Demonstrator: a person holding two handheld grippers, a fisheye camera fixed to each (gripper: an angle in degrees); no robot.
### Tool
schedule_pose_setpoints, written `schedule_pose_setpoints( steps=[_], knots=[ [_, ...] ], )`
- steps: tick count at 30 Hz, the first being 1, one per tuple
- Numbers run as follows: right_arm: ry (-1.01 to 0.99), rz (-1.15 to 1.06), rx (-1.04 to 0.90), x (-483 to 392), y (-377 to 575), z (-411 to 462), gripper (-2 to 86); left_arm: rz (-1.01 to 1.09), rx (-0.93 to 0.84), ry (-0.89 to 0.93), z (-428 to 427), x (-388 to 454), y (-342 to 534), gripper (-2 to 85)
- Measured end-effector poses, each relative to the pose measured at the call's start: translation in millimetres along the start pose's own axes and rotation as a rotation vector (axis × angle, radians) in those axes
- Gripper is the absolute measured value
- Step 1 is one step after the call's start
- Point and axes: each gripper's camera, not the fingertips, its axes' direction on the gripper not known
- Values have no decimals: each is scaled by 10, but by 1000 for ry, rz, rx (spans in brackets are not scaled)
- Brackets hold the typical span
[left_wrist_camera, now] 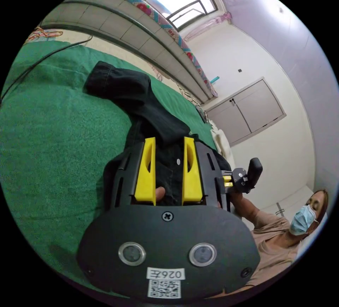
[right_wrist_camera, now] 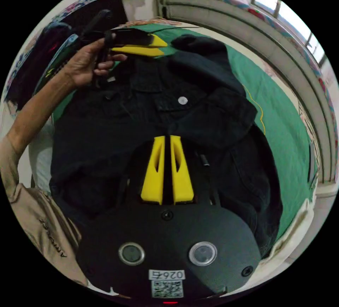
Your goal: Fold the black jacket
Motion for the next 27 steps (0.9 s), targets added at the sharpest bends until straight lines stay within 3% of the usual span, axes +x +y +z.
schedule_pose_setpoints(
  steps=[3,6,8,10,12,15,19,22,23,25,27],
  knots=[
    [-79,-78,113,-129,45,-183,-11,10,45,17,-165,54,94,115],
    [-540,-289,260,-244,163,-486,-12,27,105,-36,-403,123,168,121],
    [-949,-543,110,-447,176,-497,-9,53,132,-94,-506,180,204,136],
    [-1086,-707,-145,-652,223,-355,-9,98,120,-182,-514,260,216,171],
    [-986,-743,-293,-697,313,-243,-7,90,107,-208,-426,269,213,201],
    [-715,-530,-217,-203,378,-373,0,65,64,-208,-171,257,153,226],
    [-407,145,89,1167,775,-843,66,130,-62,-347,346,453,-106,235],
    [-66,551,114,1874,1295,-974,164,239,-215,-464,890,733,-318,224],
    [-18,628,69,2057,1435,-925,190,258,-260,-501,1030,783,-345,216],
    [-80,678,-20,2263,1552,-727,211,391,-387,-795,1540,1082,-302,161],
    [-240,657,-123,2362,1555,-407,202,457,-423,-777,1707,1263,-272,105]
  ],
)
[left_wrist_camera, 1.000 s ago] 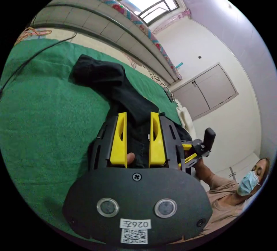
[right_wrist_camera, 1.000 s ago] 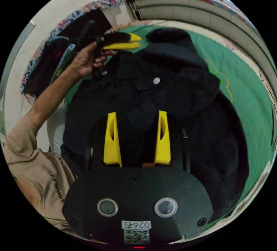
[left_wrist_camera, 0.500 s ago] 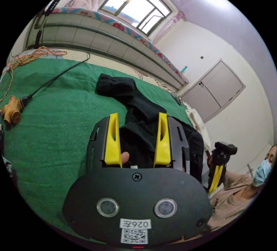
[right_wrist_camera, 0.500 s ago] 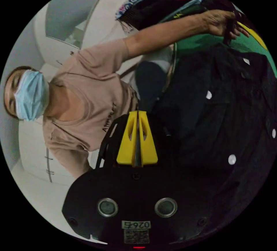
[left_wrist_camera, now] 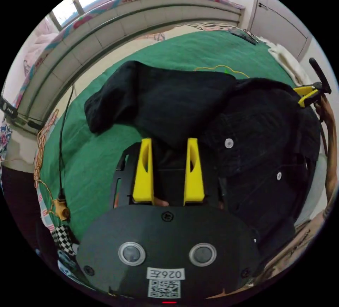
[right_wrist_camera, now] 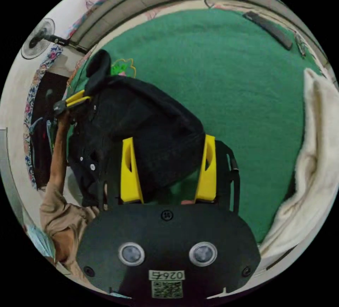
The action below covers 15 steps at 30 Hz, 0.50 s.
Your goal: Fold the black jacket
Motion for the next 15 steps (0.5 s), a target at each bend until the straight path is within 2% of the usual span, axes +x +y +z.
schedule_pose_setpoints(
  steps=[1,2,3,5,6,8,10,12,14,15],
  knots=[
    [108,5,-10,-41,-37,42,175,14,-7,7,-1,74,-41,60],
    [208,-32,-47,-167,-60,24,63,13,12,21,-17,96,-39,38],
    [216,-72,-55,-250,-61,9,7,-25,62,61,-55,90,-1,31],
    [115,-216,28,-596,-26,-125,-1,-81,116,118,-85,-20,78,24],
    [128,-238,59,-683,-38,-184,0,-146,162,185,-116,-197,129,22],
    [294,-199,372,-903,-85,-569,18,-299,217,213,-160,-582,196,23],
    [305,-141,516,-964,-97,-747,65,-546,243,176,-208,-1138,392,30],
    [197,-173,585,-1101,27,-866,80,-625,256,239,-191,-1453,571,42],
    [-131,-454,430,-1485,345,-749,49,-601,220,300,-145,-1599,707,54],
    [-199,-512,361,-1592,451,-657,42,-572,215,295,-167,-1588,818,58]
  ],
)
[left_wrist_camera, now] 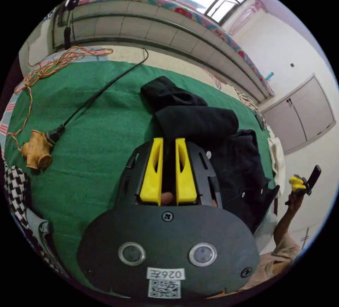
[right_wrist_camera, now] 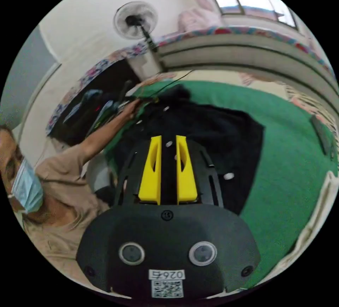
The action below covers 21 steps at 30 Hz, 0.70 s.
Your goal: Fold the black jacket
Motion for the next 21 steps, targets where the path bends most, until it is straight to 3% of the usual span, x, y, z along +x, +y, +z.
schedule_pose_setpoints(
  steps=[3,5,8,11,13,16,19,21],
  knots=[
    [-228,-16,-224,-618,625,527,50,66,74,-61,-324,101,385,52],
    [-347,103,-325,-965,1205,898,91,157,99,-40,-567,293,628,51],
    [-369,232,-313,-1311,1646,1169,126,376,118,113,-971,800,1043,47],
    [-178,262,-234,-1599,1734,1353,76,529,76,159,-993,1279,1469,17],
    [-11,227,-221,-1733,1721,1336,33,578,-62,82,-678,1500,1641,-3],
    [-10,162,-287,-1825,1636,1186,-6,579,-291,40,-163,1518,1740,-7],
    [-86,-11,-446,-2028,1369,732,-13,581,-326,-1,-132,1510,1770,-8],
    [278,-148,-436,-2255,1183,332,-14,601,-320,-76,-182,1529,1798,-8]
  ],
)
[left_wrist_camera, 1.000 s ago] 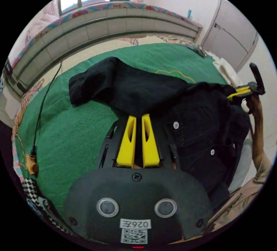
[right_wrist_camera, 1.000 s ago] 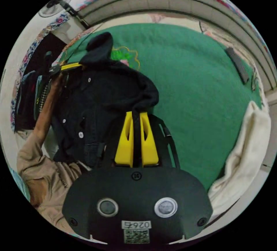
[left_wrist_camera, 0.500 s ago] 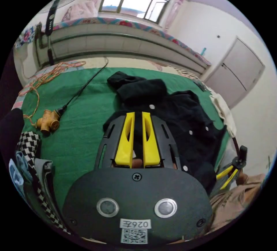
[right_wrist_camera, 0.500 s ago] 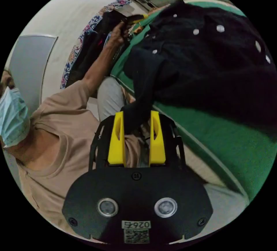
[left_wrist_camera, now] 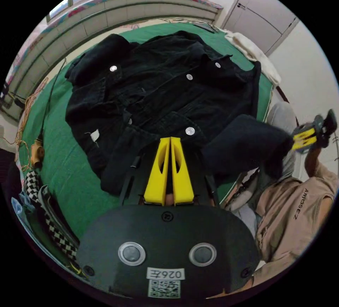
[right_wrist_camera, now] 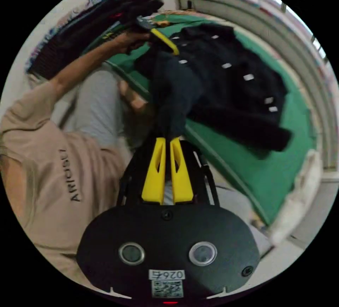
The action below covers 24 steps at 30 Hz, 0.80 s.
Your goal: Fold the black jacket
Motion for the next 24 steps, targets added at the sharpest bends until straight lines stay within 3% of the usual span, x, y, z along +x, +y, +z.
schedule_pose_setpoints(
  steps=[2,4,5,7,8,11,14,15,16,17,18,20,24],
  knots=[
    [697,64,93,3,-81,-510,-12,24,-70,-41,82,31,13,-8],
    [986,75,90,187,-154,-541,-7,35,-80,-46,70,51,36,-8],
    [1011,58,-17,388,-198,-443,-3,34,-98,-43,63,50,39,-8],
    [920,109,-185,752,-211,-344,-2,8,-124,-49,1,38,117,-8],
    [793,158,-169,932,-197,-393,-7,-2,-119,-55,-25,33,145,-8],
    [518,271,111,1237,-166,-677,-14,-57,28,-88,-254,17,270,-9],
    [412,325,238,1556,-265,-629,-14,-24,110,-19,-300,33,317,-9],
    [396,330,187,1647,-311,-534,-14,17,0,51,-121,33,302,-9],
    [306,286,-40,1834,-410,-222,-13,46,-147,133,126,31,322,-9],
    [155,198,-314,1964,-420,143,-13,30,-95,143,101,7,373,-9],
    [118,181,-362,1999,-380,224,-13,70,-75,179,10,-28,454,-8],
    [100,176,-247,2124,-214,-35,-13,53,-123,237,-124,-165,514,-6],
    [142,273,29,2452,-93,-602,-9,-120,306,143,-779,-650,672,19]
  ],
)
